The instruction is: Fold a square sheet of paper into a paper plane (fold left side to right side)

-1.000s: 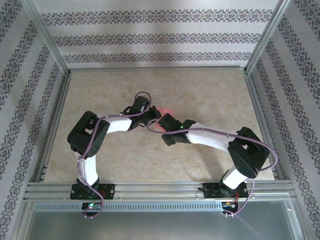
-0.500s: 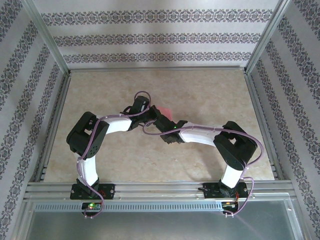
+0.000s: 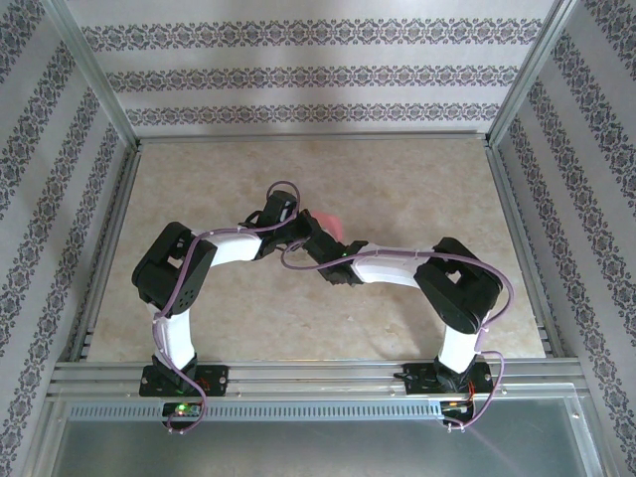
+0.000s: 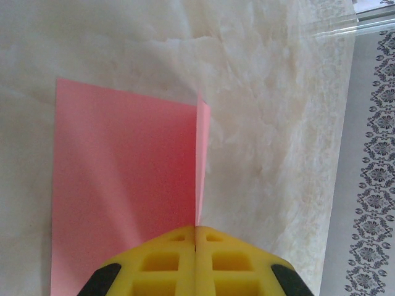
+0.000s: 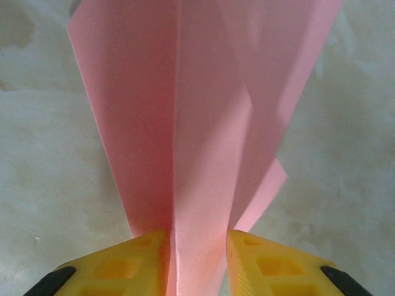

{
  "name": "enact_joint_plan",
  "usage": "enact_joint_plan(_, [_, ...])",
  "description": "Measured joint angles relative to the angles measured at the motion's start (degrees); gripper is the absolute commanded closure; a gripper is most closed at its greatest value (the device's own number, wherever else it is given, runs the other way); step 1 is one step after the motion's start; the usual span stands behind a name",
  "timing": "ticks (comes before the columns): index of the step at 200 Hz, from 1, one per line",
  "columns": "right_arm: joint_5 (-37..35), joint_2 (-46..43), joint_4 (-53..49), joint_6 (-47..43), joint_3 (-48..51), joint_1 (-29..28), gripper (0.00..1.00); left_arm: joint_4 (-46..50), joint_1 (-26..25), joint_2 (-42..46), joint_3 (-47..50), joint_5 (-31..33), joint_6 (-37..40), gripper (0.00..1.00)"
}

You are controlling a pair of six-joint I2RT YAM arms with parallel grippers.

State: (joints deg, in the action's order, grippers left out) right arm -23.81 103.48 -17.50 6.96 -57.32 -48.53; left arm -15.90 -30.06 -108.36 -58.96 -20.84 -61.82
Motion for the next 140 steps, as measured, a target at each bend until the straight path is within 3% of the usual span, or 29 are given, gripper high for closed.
enact_joint_plan(45, [-0.4,0.2,0.0,-0.3,0.0,0.0,0.79,0.0,0.0,0.0,0.0,0.0,0.0,1.0])
enact_joint_plan(76, [-0.8,0.2,0.0,-0.5,0.0,0.0,0.85,0.1,0.0,0.0,0.0,0.2,0.0,0.94])
enact_joint_plan(140, [-0.9,1.3,0.2,-0.8,0.0,0.0,0.94,0.8,0.2,2.2,0.9,1.0,0.2,0.69])
